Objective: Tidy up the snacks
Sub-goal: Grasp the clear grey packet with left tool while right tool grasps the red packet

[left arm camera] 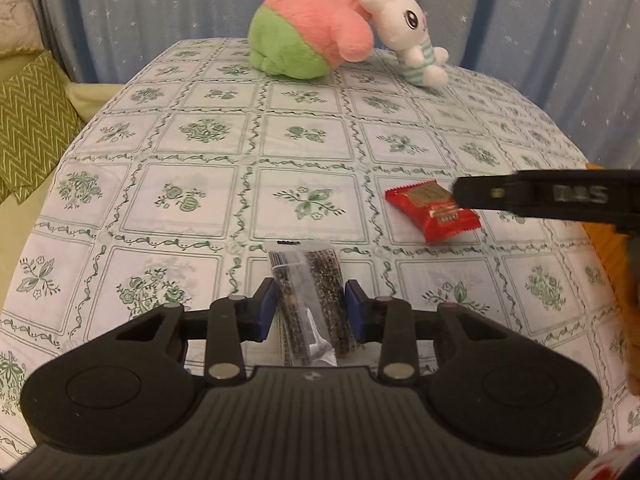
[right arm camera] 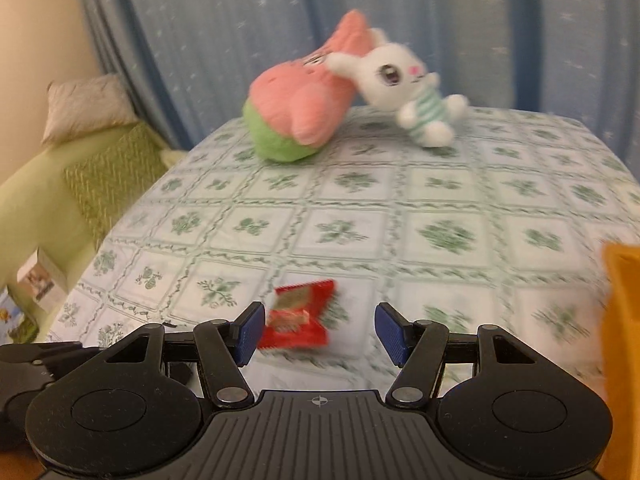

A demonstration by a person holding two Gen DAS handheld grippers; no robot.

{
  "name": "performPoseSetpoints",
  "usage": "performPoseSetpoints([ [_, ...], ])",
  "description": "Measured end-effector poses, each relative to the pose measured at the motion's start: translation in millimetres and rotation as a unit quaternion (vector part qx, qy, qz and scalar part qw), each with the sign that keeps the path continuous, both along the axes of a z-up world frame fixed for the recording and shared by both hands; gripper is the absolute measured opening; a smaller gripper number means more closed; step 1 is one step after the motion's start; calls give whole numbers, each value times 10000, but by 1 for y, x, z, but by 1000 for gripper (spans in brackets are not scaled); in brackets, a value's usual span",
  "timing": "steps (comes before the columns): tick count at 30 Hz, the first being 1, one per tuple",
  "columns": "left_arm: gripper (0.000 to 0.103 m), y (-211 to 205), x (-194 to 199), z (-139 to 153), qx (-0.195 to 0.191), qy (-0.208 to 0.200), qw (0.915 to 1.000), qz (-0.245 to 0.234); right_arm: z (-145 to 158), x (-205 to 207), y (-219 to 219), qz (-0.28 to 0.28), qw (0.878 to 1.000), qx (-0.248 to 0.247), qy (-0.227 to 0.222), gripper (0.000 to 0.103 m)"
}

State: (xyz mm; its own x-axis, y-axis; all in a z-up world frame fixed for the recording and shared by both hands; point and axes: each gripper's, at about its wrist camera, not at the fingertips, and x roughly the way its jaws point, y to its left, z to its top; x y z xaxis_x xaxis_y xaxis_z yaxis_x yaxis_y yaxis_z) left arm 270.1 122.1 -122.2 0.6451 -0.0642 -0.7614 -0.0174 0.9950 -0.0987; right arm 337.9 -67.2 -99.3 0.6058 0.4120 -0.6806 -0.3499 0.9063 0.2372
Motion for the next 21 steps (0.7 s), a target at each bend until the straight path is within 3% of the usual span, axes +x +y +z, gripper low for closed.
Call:
performPoseSetpoints([
  [3,33,7,3,-1,-108,39,9999,4,-9,15,15,178,9996,-138,159,51],
  [7,34,10,6,-1,-88,60,9999,-13,-22,28,30,363,9975,-500,336,45],
  [12,44,8,6,-2,141,40,9999,-29,-29,35,35,425,9958,-706,394,32],
  [18,44,3,6,-6,320,67,9993,-154,-25,19,35,498,9944,-886,299,28],
  [21,35,-1,5,-6,434,53,9989,-179,-24,5,26,425,9953,-801,352,27],
])
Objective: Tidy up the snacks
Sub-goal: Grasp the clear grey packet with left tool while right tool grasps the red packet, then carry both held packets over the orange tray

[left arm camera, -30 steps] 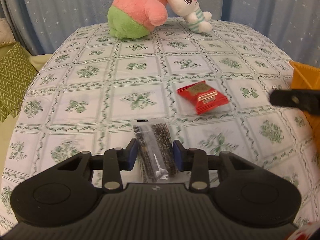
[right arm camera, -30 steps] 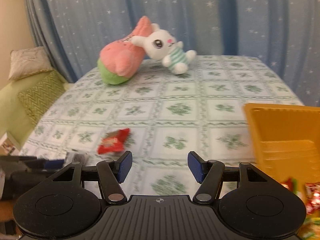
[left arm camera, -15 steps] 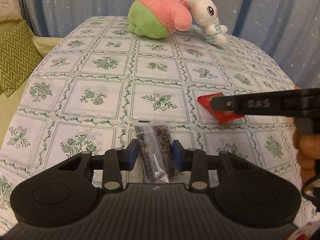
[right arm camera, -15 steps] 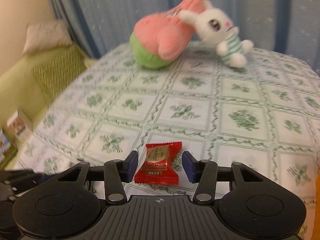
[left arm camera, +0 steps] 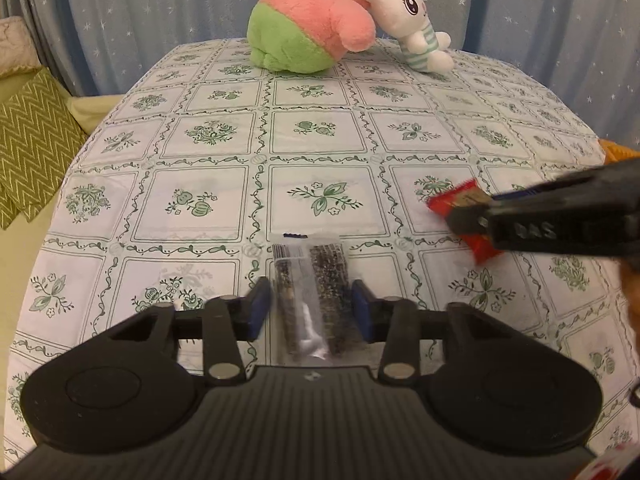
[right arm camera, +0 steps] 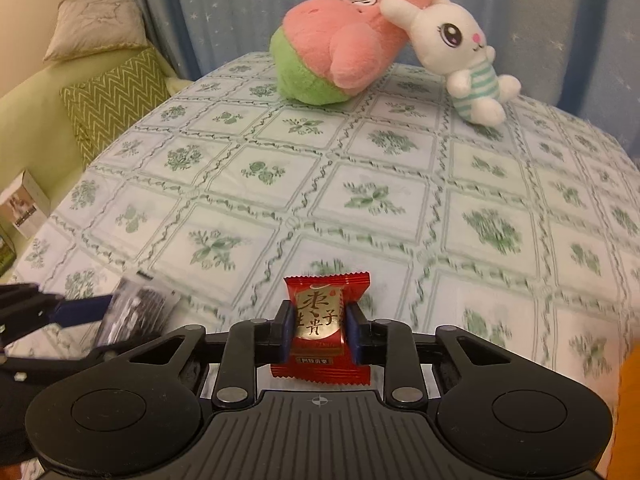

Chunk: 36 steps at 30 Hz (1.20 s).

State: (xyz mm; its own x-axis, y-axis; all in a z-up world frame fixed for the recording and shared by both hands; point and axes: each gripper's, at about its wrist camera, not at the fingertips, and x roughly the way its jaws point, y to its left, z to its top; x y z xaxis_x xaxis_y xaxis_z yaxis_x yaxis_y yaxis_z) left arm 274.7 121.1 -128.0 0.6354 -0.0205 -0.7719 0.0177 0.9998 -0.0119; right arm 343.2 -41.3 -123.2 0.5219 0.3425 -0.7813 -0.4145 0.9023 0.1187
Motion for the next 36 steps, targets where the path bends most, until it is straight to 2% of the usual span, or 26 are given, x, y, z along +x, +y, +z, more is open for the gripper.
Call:
performPoseSetpoints([
  [11,33,-18,-24,11,-166,38,9999,4,17,-74,-64,-629,9966,523,123,26],
  [21,33,-70,-89,56,-335,-121,9991,-240,49,-142,-106,-992,9921,767,16,26],
  [36,33,-115,-177,114,-522,-376,9975,-306,96,-229,-153,-1318,9860,971,-320,26],
])
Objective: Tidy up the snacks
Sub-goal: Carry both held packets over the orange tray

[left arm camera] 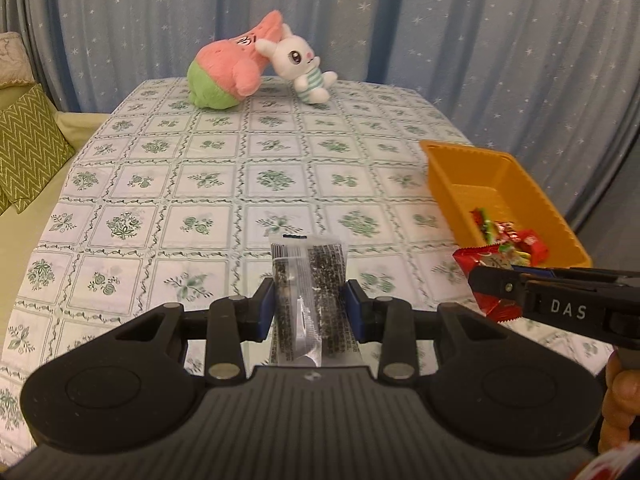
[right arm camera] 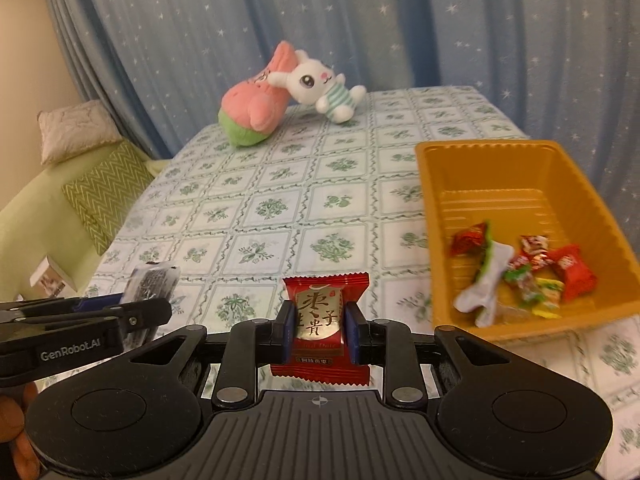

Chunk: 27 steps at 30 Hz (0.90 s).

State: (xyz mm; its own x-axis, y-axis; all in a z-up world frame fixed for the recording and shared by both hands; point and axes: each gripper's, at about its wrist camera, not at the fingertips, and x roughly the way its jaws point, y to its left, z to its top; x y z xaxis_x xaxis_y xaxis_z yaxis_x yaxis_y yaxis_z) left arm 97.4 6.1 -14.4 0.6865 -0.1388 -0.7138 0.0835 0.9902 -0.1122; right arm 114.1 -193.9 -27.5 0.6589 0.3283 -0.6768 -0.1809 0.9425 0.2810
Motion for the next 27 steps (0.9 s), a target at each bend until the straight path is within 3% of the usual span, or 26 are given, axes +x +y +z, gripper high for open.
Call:
performPoseSetpoints([
  [15,33,-39,-29,16,-96,-89,9992,-388,5,-45,-39,-320,9994,-106,-102,26],
  [27,33,-54,-32,18,-158,-59,9984,-537,7,-52,-54,-512,9986,-86,-102,26],
])
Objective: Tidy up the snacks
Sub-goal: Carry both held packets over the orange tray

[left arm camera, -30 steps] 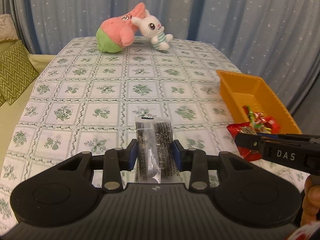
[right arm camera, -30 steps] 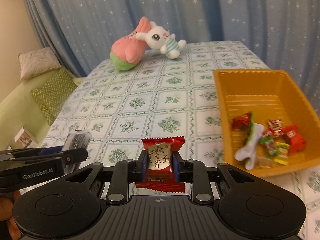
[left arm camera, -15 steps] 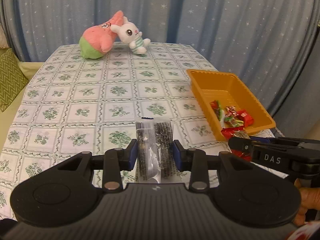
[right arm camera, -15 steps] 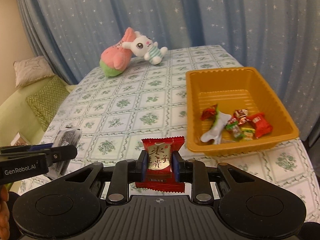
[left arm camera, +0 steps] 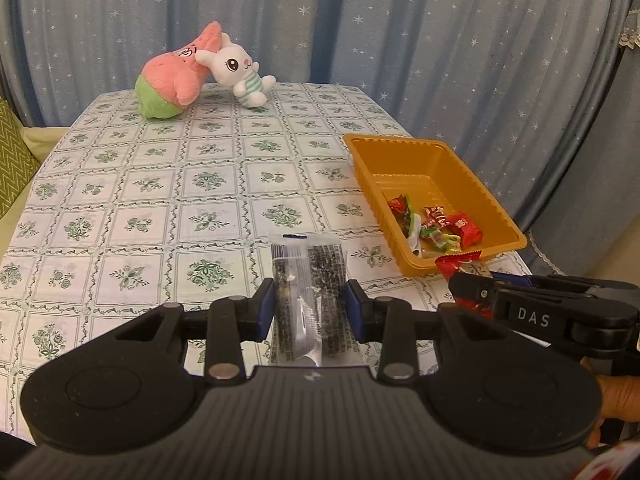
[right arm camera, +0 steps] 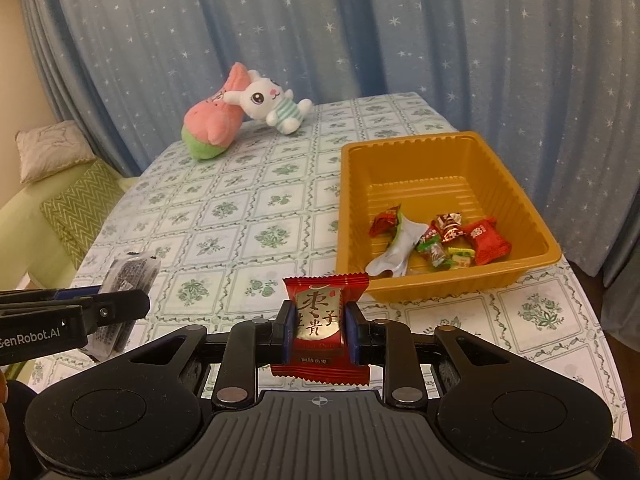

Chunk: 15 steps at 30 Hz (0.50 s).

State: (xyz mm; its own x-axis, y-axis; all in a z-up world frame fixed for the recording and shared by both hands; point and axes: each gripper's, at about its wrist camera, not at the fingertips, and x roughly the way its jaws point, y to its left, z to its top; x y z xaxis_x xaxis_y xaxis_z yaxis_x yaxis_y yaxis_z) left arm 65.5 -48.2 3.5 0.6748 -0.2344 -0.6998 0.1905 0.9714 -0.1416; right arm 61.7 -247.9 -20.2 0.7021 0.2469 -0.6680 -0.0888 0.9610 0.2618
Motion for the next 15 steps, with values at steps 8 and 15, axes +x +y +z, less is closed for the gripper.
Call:
performPoseSetpoints([
  [8,33,-14,7,-1,-14,10,9999,-143,1,3,-13,-164,9999,-38,-24,26],
  [15,33,-42,18,1,-88,7,9991,-415,1,5,-36,-435,9990,-72,-18,26],
])
